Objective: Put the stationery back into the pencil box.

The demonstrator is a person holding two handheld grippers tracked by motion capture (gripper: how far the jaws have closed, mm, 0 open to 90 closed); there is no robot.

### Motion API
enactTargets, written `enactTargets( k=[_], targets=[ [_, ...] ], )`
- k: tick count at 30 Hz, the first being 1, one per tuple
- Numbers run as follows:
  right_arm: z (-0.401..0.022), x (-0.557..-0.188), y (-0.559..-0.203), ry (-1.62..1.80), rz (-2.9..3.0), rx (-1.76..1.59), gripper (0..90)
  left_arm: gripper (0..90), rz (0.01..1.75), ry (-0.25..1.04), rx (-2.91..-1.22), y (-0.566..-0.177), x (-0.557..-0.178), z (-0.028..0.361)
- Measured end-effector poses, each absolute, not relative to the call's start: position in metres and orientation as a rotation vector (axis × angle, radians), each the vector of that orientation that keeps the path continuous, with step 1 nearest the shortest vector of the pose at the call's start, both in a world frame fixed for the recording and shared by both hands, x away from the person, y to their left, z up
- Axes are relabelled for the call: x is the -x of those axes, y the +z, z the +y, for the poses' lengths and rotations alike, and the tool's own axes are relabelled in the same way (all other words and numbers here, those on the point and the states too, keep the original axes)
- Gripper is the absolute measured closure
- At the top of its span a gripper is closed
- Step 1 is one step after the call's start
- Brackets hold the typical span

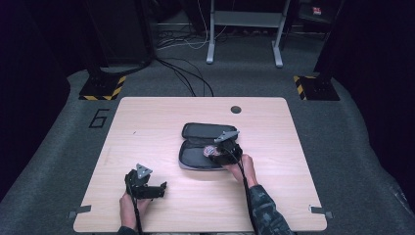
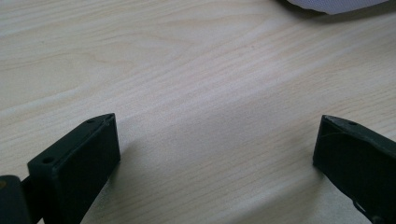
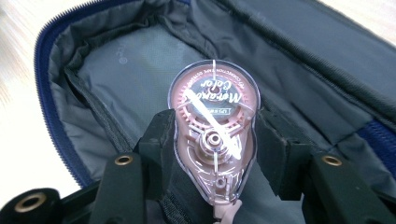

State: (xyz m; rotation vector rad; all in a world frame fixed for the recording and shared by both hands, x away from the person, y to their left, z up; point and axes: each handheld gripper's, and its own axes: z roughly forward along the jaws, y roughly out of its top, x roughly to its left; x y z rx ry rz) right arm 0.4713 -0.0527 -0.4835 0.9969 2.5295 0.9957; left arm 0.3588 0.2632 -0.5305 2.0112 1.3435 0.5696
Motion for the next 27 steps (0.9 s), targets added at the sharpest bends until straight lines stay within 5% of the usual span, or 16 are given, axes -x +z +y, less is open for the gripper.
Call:
enactTargets(
  k=[11, 21, 27],
  targets=[
    [-0.044, -0.476, -0.491, 0.898, 2.541, -1.033, 47.5, 0.5, 1.343, 0.57, -2.011, -0.53, -0.359, 0.263],
    [-0.05, -0.469, -0.474, 0.958, 2.543, -1.054, 18.8, 0.5, 1.343, 0.57, -2.011, -0.531, -0.359, 0.263],
    [-0.063, -0.457, -0.459, 0.978, 2.544, -1.041, 14.0, 0.5, 1.344, 0.569, -2.012, -0.53, -0.359, 0.263]
  ],
)
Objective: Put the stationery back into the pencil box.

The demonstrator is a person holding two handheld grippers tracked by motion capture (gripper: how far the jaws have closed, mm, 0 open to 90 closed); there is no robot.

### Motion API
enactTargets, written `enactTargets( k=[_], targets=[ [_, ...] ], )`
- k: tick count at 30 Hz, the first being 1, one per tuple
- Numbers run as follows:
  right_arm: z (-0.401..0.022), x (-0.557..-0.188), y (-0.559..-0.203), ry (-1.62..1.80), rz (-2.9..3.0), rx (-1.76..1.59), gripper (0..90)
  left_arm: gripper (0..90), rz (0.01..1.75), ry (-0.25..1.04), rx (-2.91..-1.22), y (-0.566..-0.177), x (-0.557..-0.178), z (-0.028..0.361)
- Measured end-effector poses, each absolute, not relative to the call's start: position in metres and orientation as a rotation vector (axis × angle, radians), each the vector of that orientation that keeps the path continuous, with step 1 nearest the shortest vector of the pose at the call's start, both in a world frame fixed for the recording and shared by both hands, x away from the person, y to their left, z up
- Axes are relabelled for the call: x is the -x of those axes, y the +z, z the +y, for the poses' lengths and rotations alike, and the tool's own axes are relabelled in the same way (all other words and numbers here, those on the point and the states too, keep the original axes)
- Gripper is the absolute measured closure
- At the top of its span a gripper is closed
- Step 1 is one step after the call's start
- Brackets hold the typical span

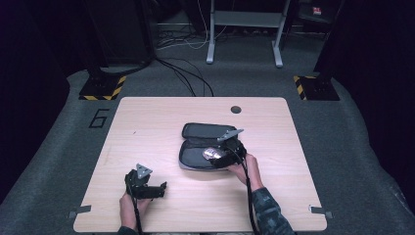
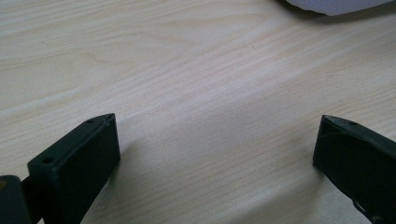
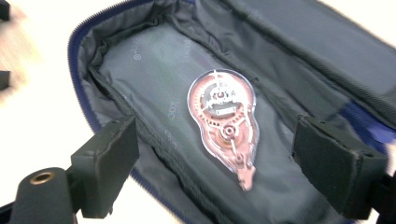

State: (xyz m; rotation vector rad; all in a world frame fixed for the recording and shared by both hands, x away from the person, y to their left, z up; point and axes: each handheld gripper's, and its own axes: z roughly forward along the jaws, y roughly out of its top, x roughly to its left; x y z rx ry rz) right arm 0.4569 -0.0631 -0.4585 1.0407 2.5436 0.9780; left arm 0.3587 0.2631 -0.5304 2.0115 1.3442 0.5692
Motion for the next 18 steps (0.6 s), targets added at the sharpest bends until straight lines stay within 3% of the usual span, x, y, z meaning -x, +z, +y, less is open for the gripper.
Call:
enactTargets(
  k=[18],
  targets=[
    [-0.126, -0.405, -0.443, 1.008, 2.399, -1.101, 4.3, 0.5, 1.344, 0.569, -2.012, -0.53, -0.359, 0.263]
  ],
)
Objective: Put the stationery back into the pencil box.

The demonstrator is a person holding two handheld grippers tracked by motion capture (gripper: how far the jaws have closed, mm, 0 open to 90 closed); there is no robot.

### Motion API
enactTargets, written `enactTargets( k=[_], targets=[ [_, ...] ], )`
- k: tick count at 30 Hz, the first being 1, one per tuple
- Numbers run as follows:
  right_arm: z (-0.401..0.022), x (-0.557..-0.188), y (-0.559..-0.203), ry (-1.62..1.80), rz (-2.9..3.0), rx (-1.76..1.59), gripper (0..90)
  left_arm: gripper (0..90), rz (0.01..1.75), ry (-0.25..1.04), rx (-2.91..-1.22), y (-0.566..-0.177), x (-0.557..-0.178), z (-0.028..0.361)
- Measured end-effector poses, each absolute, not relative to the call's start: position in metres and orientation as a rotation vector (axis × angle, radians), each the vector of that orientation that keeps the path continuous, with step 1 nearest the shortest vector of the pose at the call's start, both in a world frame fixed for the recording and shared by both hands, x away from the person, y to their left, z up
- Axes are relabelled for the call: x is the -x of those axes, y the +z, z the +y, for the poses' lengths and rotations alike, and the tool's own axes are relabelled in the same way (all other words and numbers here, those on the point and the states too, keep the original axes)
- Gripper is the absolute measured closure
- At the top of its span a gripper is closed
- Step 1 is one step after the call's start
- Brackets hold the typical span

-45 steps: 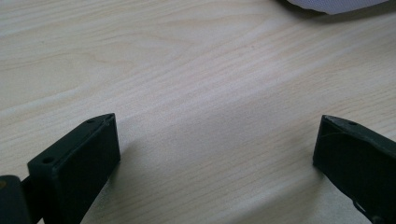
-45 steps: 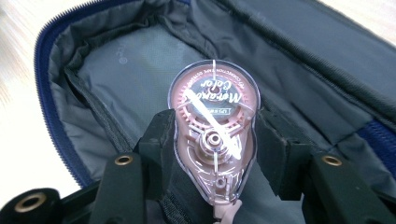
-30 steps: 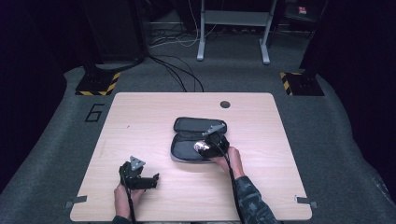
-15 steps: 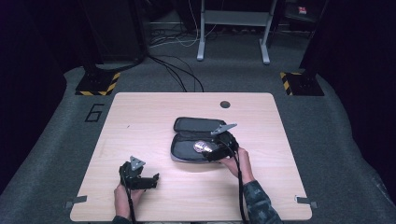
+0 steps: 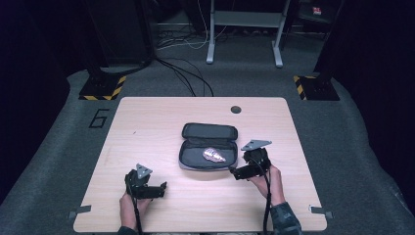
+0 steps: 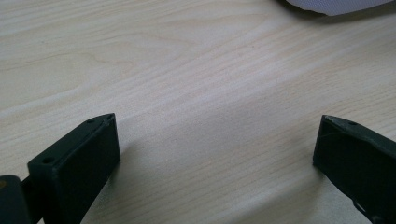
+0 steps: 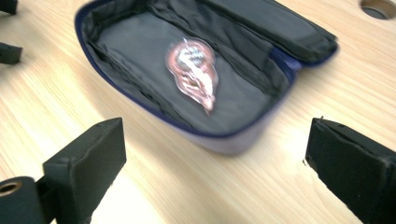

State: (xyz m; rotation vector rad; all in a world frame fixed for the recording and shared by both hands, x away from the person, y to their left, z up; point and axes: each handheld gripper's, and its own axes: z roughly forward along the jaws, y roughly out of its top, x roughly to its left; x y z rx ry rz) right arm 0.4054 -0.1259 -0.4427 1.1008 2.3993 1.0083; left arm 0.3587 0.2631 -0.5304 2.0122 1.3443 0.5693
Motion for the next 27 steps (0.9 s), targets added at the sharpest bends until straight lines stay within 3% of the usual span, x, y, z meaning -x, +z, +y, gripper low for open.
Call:
enactTargets(
  k=[15, 27],
  targets=[
    [-0.185, -0.372, -0.487, 0.891, 2.302, -1.264, 3.4, 0.5, 1.345, 0.569, -2.011, -0.53, -0.359, 0.263],
    [-0.202, -0.356, -0.525, 0.882, 2.263, -1.338, 0.8, 0.5, 1.343, 0.569, -2.012, -0.53, -0.359, 0.263]
  ],
)
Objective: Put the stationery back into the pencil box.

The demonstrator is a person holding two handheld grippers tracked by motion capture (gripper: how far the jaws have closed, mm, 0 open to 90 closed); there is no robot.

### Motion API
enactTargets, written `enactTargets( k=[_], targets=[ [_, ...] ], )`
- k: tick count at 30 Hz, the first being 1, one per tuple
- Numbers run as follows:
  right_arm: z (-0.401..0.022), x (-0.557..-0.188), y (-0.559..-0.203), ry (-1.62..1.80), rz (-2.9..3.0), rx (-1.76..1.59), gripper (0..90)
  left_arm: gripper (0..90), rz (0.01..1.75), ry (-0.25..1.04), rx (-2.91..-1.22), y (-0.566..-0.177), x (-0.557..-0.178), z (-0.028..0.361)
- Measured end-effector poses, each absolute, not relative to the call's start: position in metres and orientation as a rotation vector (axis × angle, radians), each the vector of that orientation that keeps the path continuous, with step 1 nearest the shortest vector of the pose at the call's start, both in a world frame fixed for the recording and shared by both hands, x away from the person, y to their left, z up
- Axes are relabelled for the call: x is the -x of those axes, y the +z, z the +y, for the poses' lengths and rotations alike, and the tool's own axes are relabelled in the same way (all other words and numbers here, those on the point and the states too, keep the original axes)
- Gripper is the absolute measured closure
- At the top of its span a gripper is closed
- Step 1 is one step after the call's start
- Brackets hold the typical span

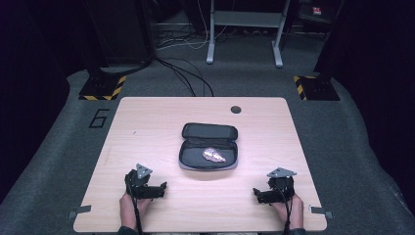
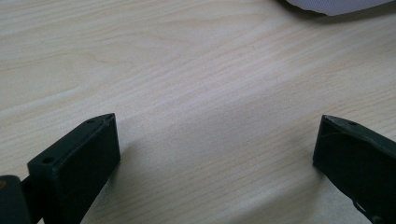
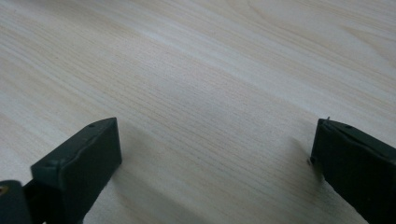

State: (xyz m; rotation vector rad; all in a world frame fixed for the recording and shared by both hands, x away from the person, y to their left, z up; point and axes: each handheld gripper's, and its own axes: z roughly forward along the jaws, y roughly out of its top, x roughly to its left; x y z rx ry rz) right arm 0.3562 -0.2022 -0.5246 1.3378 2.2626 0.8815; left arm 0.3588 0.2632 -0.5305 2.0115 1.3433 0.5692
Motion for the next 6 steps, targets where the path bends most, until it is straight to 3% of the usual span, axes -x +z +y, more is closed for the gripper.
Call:
enactTargets(
  k=[6],
  targets=[
    [-0.2046, -0.3523, -0.5296, 0.929, 2.218, -1.32, 0.0, 0.5, 1.345, 0.569, -2.012, -0.5304, -0.3587, 0.2631]
  ],
)
